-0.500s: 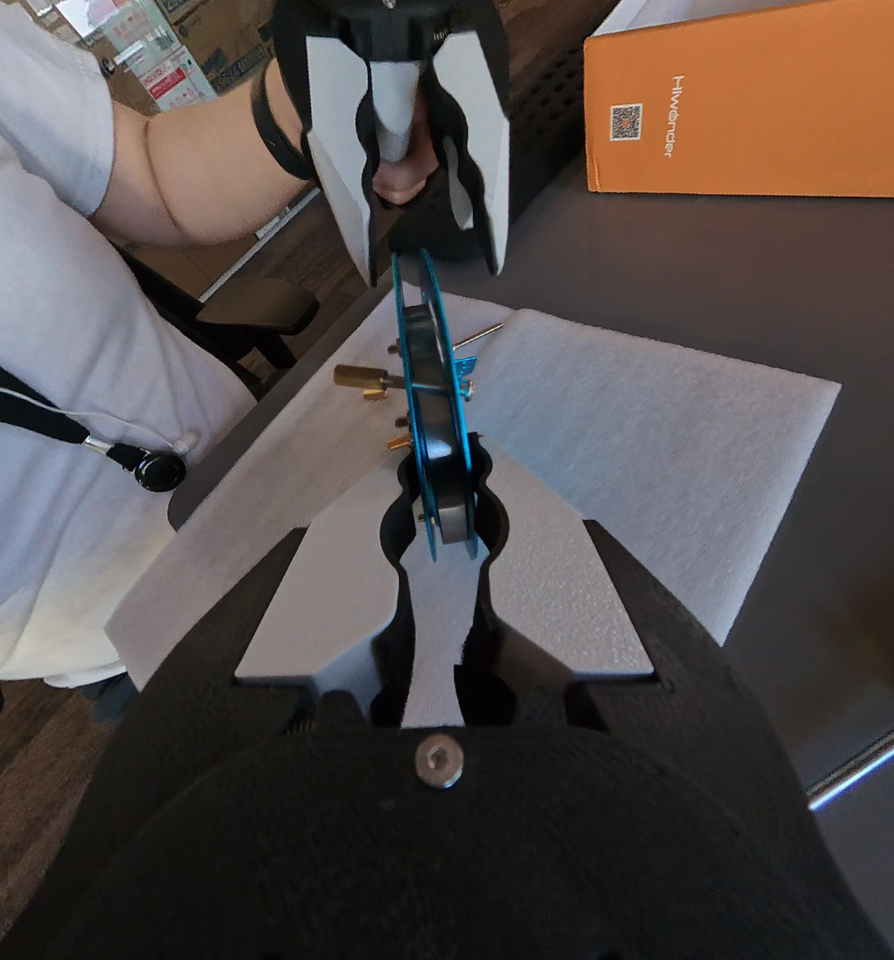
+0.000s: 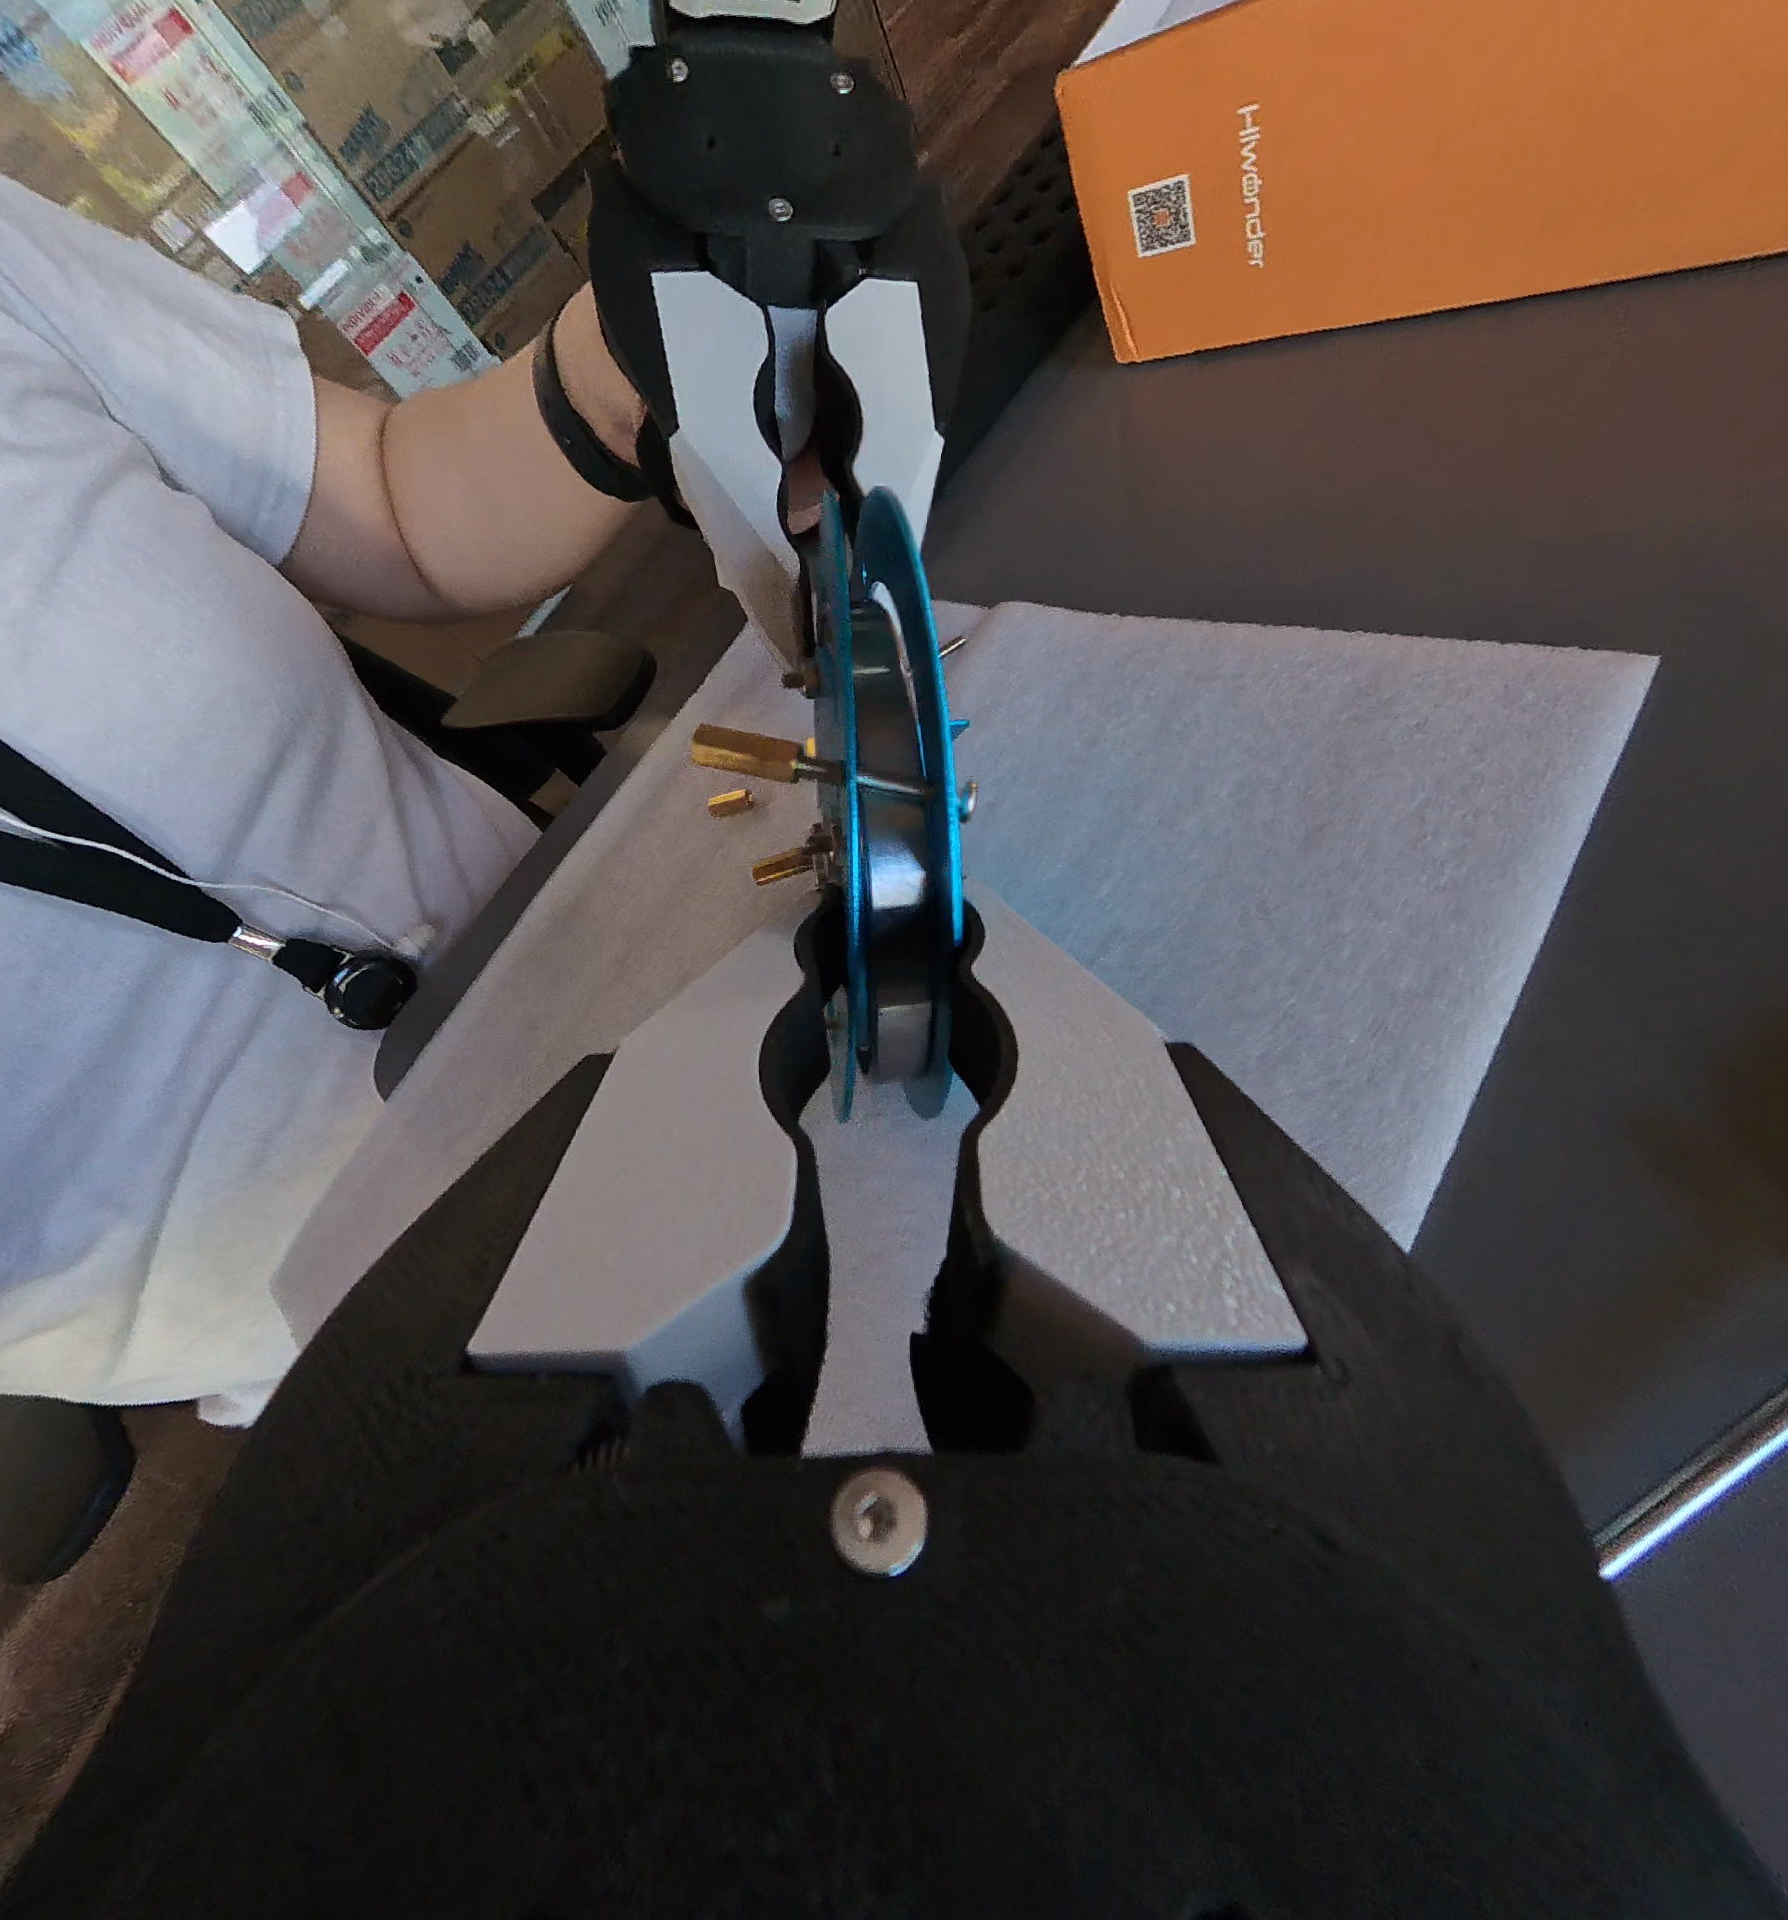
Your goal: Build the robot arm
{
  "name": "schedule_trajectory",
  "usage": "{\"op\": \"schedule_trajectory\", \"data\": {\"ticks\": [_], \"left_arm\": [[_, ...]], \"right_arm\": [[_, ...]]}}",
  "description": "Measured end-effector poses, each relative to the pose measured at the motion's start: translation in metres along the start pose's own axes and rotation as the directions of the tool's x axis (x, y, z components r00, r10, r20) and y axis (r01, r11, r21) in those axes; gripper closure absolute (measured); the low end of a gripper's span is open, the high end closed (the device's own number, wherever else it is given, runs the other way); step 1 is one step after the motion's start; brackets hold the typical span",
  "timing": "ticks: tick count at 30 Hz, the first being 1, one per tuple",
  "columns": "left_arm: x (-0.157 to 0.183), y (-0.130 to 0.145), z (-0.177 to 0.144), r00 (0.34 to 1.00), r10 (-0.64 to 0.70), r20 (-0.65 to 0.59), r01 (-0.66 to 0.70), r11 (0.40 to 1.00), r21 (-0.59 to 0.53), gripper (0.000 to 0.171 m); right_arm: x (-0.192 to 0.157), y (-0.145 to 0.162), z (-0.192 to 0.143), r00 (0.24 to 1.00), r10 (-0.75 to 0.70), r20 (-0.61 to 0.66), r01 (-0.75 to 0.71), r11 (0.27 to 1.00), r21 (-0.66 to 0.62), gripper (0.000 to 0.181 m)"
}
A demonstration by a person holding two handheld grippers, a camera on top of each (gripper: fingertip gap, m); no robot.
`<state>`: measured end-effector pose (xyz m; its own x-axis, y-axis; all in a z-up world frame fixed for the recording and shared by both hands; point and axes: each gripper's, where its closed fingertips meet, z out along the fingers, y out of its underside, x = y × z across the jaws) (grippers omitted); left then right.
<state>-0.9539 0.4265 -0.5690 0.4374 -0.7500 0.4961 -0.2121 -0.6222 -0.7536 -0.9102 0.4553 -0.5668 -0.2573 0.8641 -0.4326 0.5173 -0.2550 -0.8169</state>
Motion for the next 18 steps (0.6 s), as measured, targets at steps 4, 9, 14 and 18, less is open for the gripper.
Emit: {"op": "schedule_trajectory", "data": {"ticks": [4, 9, 14, 18], "left_arm": [[0.000, -0.003, 0.001, 1.000, 0.017, 0.019, -0.017, 1.000, -0.001, 0.163], [0.007, -0.005, 0.001, 0.993, 0.096, 0.063, -0.096, 0.995, 0.006, 0.162], [0.027, -0.003, -0.004, 0.994, 0.110, -0.007, -0.109, 0.993, 0.053, 0.151], [0.029, -0.010, -0.021, 0.991, 0.128, -0.039, -0.122, 0.985, 0.125, 0.161]], "right_arm": [[0.003, 0.001, -0.002, 0.999, 0.017, 0.036, -0.017, 1.000, 0.008, 0.166], [-0.002, 0.003, -0.004, 0.997, -0.066, 0.027, 0.065, 0.997, 0.029, 0.165], [-0.014, 0.004, -0.004, 0.979, -0.199, -0.042, 0.200, 0.980, 0.017, 0.165], [-0.016, 0.005, -0.004, 0.972, -0.226, -0.064, 0.227, 0.974, 0.003, 0.165]]}}
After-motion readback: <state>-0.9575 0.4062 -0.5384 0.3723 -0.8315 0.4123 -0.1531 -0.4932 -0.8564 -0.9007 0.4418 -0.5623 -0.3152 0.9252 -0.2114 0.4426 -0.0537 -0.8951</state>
